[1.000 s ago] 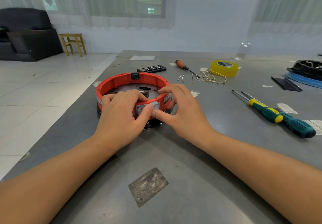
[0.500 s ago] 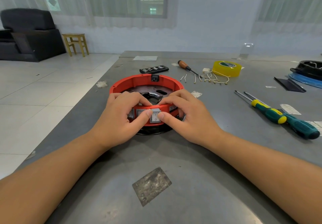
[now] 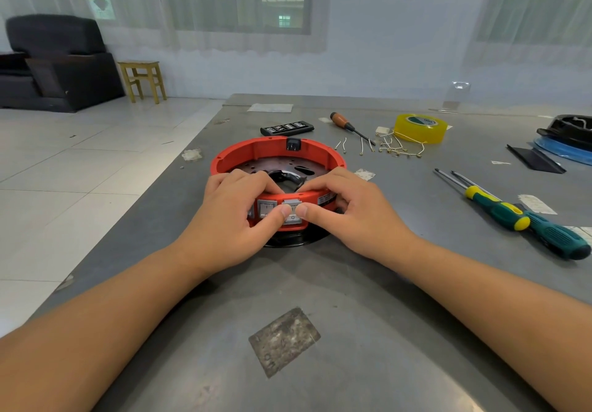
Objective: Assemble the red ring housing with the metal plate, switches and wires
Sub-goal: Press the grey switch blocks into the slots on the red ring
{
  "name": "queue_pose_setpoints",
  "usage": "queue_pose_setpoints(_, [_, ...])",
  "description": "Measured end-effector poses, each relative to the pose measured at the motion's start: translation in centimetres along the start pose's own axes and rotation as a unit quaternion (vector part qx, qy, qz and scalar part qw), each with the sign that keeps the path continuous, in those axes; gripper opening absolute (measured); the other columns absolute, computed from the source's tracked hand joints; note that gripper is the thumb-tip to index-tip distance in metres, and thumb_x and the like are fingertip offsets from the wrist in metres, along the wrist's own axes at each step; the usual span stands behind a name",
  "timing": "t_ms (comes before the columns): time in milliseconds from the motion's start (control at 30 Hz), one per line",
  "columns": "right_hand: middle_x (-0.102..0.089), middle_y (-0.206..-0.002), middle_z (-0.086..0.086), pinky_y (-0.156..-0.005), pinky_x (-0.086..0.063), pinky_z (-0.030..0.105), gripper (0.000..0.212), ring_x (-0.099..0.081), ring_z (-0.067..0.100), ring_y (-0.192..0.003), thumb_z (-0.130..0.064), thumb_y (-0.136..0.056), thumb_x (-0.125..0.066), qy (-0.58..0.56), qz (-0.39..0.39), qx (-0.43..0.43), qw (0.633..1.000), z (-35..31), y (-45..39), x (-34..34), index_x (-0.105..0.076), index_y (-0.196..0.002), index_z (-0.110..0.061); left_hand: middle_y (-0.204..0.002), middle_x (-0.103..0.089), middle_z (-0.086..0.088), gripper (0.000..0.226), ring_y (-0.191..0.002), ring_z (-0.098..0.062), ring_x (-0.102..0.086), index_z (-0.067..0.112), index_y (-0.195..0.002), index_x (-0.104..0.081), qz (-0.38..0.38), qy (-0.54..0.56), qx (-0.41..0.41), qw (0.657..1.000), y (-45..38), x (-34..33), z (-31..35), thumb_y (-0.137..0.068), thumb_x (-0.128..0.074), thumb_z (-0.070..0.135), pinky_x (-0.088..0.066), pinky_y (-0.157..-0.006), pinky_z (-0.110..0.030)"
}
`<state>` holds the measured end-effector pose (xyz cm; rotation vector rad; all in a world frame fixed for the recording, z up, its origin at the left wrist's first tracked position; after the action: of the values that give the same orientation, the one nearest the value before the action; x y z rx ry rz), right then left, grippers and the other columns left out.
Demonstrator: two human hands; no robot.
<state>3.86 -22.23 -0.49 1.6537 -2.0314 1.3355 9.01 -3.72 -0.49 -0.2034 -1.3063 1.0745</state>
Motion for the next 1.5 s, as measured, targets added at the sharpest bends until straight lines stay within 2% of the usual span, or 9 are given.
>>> queue_pose_setpoints(133, [-0.065, -0.106, -0.017, -0.088, -0.055, 0.031, 0.032, -0.061, 0.003, -0.105, -0.05, -0.086, -0.074, -0.009, 0.007, -0.008, 1.0, 0.0, -0.1, 0.0, -0.073, -0.113, -0.031, -0.094, -0.06, 0.021, 0.033, -0.098, 0.0, -0.051, 0.032, -0.103, -0.063, 0.001, -0.001, 0.006, 1.0, 0.0, -0.1, 0.0, -0.094, -0.046, 0.059, -0.028, -0.1, -0.029])
queue_pose_setpoints(333, [-0.065, -0.101, -0.015, -0.086, -0.056, 0.038, 0.027, -0.064, 0.006, -0.099, -0.046, -0.086, -0.076, -0.018, 0.025, -0.017, 0.999, -0.2, -0.2, 0.0, -0.074, -0.107, -0.029, -0.091, -0.058, 0.019, 0.031, -0.094, -0.007, -0.051, 0.032, -0.1, -0.059, 0.004, -0.01, 0.019, 1.0, -0.1, -0.4, 0.0, -0.092, -0.044, 0.058, -0.028, -0.101, -0.029])
queue_pose_setpoints(433, [-0.064, -0.101, -0.016, -0.087, -0.055, 0.032, 0.028, -0.063, 0.004, -0.099, -0.046, -0.087, -0.075, -0.005, 0.023, -0.013, 1.0, -0.4, -0.1, 0.0, -0.073, -0.108, -0.028, -0.092, -0.059, 0.018, 0.029, -0.094, -0.008, -0.052, 0.033, -0.1, -0.058, 0.002, -0.014, 0.02, 1.0, -0.1, -0.5, -0.1, -0.093, -0.044, 0.058, -0.028, -0.101, -0.029])
queue_pose_setpoints(600, [-0.061, -0.103, -0.015, -0.083, -0.042, 0.012, 0.029, -0.059, 0.003, -0.101, -0.048, -0.089, -0.072, 0.022, 0.027, -0.002, 0.999, -0.7, 0.3, 0.0, -0.072, -0.109, -0.026, -0.096, -0.062, 0.017, 0.027, -0.098, -0.007, -0.054, 0.035, -0.104, -0.06, -0.007, -0.007, 0.007, 1.0, 0.1, -0.4, -0.7, -0.096, -0.046, 0.057, -0.028, -0.101, -0.026])
queue_pose_setpoints(800, [-0.063, -0.099, -0.017, -0.082, -0.049, 0.021, 0.024, -0.06, 0.003, -0.099, -0.047, -0.085, -0.078, -0.017, 0.022, -0.033, 0.999, -0.5, 0.0, 0.0, -0.072, -0.103, -0.033, -0.092, -0.061, 0.019, 0.02, -0.094, -0.007, -0.055, 0.04, -0.102, -0.057, 0.003, -0.006, 0.014, 1.0, 0.1, -0.5, -0.9, -0.096, -0.05, 0.057, -0.031, -0.098, -0.029])
queue_pose_setpoints(1067, [-0.05, -0.104, -0.018, -0.081, -0.041, 0.009, 0.019, -0.055, 0.002, -0.1, -0.045, -0.095, -0.067, 0.055, 0.046, -0.018, 0.997, -1.2, 1.0, -0.9, -0.064, -0.109, -0.032, -0.087, -0.062, 0.019, 0.031, -0.091, -0.009, -0.058, 0.032, -0.099, -0.067, -0.005, -0.01, 0.017, 1.0, 0.0, -0.2, -0.7, -0.095, -0.05, 0.058, -0.033, -0.097, -0.031])
queue_pose_setpoints(1167, [-0.048, -0.105, -0.018, -0.08, -0.041, 0.01, 0.022, -0.053, 0.0, -0.098, -0.05, -0.095, -0.063, 0.091, 0.056, -0.011, 0.994, -1.5, 1.1, -1.0, -0.06, -0.11, -0.034, -0.098, -0.066, 0.018, 0.036, -0.103, -0.009, -0.06, 0.03, -0.107, -0.069, -0.033, -0.016, -0.005, 0.999, -0.1, -0.1, -0.7, -0.097, -0.048, 0.058, -0.035, -0.098, -0.033])
queue_pose_setpoints(1300, [-0.048, -0.107, -0.015, -0.08, -0.04, 0.008, 0.024, -0.051, 0.001, -0.098, -0.048, -0.097, -0.06, 0.129, 0.063, -0.004, 0.99, -1.8, 1.1, -1.1, -0.06, -0.112, -0.028, -0.114, -0.067, 0.019, 0.04, -0.121, -0.009, -0.057, 0.032, -0.121, -0.068, -0.041, -0.006, -0.012, 0.999, 0.2, 0.7, -1.7, -0.097, -0.048, 0.056, -0.026, -0.109, -0.031])
queue_pose_setpoints(1500, [-0.053, -0.104, -0.01, -0.082, -0.042, 0.012, 0.019, -0.054, 0.004, -0.097, -0.039, -0.099, -0.063, 0.118, 0.069, -0.022, 0.99, -1.7, 0.9, -1.1, -0.066, -0.109, -0.024, -0.095, -0.069, 0.019, 0.041, -0.099, -0.01, -0.063, 0.032, -0.106, -0.074, -0.014, 0.005, 0.001, 1.0, 0.0, 1.0, -2.5, -0.093, -0.049, 0.061, -0.027, -0.102, -0.027])
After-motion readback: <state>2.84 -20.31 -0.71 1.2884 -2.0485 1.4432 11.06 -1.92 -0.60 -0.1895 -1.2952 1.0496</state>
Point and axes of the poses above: each hand's wrist, its own y-axis away from the middle knuckle, its own x-axis out of the back of the hand, z = x × y, the point moved 6 cm from there along -y, towards the middle knuckle
